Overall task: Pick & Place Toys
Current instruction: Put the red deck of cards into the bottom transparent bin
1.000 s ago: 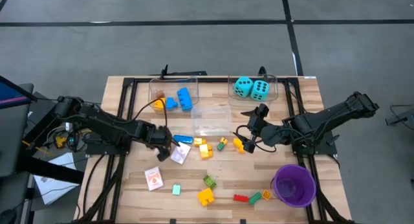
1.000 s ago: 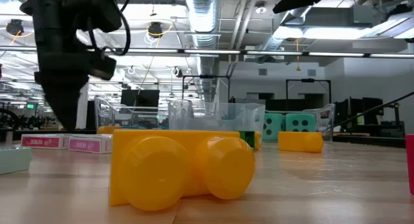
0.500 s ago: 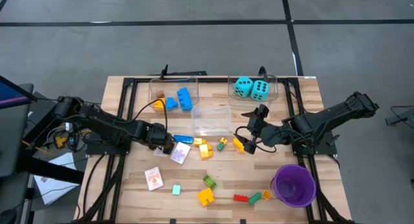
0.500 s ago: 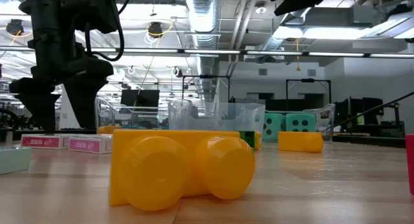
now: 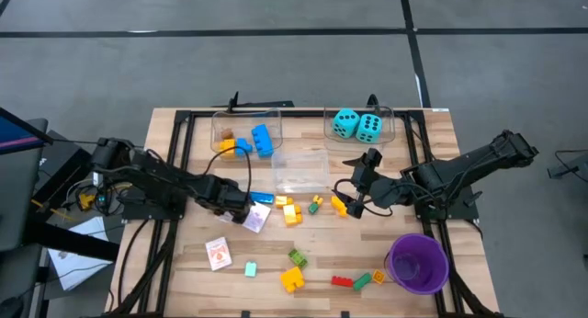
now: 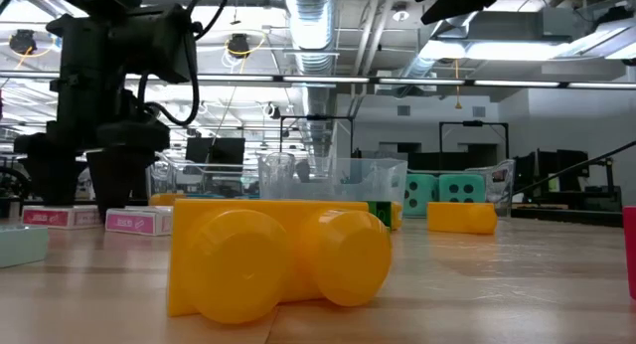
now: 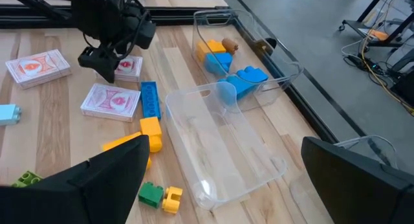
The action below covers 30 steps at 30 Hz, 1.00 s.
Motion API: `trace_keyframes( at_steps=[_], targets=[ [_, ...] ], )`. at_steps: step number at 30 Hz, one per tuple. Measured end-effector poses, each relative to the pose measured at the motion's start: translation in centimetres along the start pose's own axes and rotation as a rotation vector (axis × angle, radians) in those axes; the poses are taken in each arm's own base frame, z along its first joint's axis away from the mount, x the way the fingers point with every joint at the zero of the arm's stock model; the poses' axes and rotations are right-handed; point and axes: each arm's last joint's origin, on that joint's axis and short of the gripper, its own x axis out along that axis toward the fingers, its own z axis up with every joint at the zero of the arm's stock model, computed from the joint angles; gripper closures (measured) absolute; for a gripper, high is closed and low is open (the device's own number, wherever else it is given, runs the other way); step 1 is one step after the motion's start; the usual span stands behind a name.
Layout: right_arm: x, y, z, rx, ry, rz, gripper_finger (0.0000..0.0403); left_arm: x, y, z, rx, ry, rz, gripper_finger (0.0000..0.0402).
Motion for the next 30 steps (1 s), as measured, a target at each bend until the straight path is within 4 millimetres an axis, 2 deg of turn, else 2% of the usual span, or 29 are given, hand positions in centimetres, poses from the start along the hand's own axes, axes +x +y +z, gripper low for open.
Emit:
trace_keyframes(
  at_steps=[3, 6, 13, 18, 21, 25, 30],
  targets=[
    [0.0, 0.0, 0.0, 0.000, 0.000, -0.001, 0.0007, -0.8, 0.3, 0.0, 0.023, -0.024, -0.037, 0.0012],
    [0.0, 0.0, 0.0, -0.003, 0.000, -0.002, 0.0007, -1.6, 0.7, -0.1, 0.044, -0.049, -0.065, 0.0039],
    [0.0, 0.0, 0.0, -0.002, -0.001, -0.003, 0.0007, -2.5, 0.8, 0.0, 0.081, -0.093, -0.107, 0.0153],
    [0.0, 0.0, 0.0, 0.002, -0.002, -0.002, 0.0007, -2.5, 0.7, 0.1, 0.109, -0.112, -0.108, 0.0219],
    [0.0, 0.0, 0.0, 0.002, -0.003, -0.002, 0.0007, -2.6, 0.7, 0.1, 0.123, -0.120, -0.112, 0.0246],
    [0.0, 0.0, 0.0, 0.002, -0.003, -0.002, 0.0007, -2.9, 0.8, 0.1, 0.144, -0.130, -0.123, 0.0245],
    [0.0, 0.0, 0.0, 0.002, -0.003, -0.002, 0.0007, -3.9, 1.1, 0.1, 0.154, -0.167, -0.162, 0.0188]
  ],
)
